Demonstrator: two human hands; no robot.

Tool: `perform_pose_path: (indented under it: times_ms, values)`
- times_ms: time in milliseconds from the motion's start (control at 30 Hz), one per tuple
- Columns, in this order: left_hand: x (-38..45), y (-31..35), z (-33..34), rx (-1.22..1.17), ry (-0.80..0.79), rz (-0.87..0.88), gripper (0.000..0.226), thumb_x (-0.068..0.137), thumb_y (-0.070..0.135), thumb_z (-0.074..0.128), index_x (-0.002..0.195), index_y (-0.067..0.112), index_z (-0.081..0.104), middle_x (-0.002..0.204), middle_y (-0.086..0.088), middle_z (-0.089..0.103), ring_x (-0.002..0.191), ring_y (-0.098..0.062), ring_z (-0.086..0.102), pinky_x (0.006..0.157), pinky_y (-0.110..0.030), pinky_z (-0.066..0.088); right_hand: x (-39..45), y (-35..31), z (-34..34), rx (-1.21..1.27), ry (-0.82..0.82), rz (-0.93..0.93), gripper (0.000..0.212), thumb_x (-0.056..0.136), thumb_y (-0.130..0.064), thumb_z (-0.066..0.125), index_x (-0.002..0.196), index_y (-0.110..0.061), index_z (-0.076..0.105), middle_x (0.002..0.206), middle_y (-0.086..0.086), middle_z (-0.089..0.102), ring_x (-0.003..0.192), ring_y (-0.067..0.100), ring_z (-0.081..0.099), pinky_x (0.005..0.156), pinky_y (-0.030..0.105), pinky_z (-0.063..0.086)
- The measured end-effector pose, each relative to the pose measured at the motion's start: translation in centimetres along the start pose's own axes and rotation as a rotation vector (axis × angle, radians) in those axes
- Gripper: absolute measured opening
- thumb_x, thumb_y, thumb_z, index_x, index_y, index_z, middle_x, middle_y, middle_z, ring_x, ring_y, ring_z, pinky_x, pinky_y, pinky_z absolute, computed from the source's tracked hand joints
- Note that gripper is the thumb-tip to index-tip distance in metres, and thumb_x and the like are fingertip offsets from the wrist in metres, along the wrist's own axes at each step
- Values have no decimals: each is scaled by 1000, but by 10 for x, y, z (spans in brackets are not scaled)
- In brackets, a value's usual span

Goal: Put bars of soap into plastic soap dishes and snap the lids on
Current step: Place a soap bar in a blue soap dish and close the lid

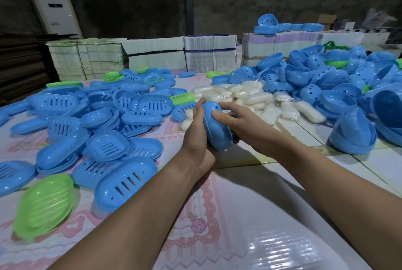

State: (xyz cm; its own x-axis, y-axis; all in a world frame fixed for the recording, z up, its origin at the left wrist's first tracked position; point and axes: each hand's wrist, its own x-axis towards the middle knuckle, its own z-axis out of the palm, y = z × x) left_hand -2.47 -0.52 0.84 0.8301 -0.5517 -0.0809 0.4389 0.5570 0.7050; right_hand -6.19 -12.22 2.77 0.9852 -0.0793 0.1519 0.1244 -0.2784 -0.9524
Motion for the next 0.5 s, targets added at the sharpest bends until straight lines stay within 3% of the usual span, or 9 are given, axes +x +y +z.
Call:
perform_pose_path:
  times_ms: [67,167,233,300,400,500]
  values:
    - [0,1,1,-24,8,-1,53,99,55,51,144,29,53,125,-14,70,99,-27,73,70,-39,61,-1,2,4,46,20,-14,15,97,-34,57,111,-33,60,103,19,68,76,16,66,54,23,49]
    - [-2,-1,1,-51,15,0,52,99,54,50,141,23,56,110,-14,75,89,-26,75,64,-36,61,0,4,7,7,61,-25,32,96,-32,59,127,-24,58,107,14,69,92,19,70,73,32,58]
    - [-3,-1,3,-56,25,-11,49,102,51,48,140,21,56,108,-15,75,87,-28,76,62,-38,62,0,1,2,-1,44,-8,38,96,-33,59,131,-19,57,93,2,72,74,8,69,57,23,53]
    - [-3,4,6,-81,48,-53,49,103,49,46,136,15,58,109,-18,75,93,-31,74,72,-44,61,-2,-4,-7,8,-42,36,40,93,-37,62,128,-19,60,89,-1,69,62,6,59,50,19,42]
    - [-4,9,7,-151,85,-137,52,105,50,42,115,4,64,103,-21,75,103,-35,69,95,-55,52,-5,-7,-19,99,-165,90,41,82,-43,68,111,-15,70,97,4,70,67,10,64,55,20,49]
    - [-4,9,5,-156,78,-197,54,105,52,40,117,4,61,124,-25,66,123,-40,59,112,-61,35,-6,-6,-18,-35,-168,118,43,85,-50,67,108,-14,72,92,9,69,65,18,59,56,22,43]
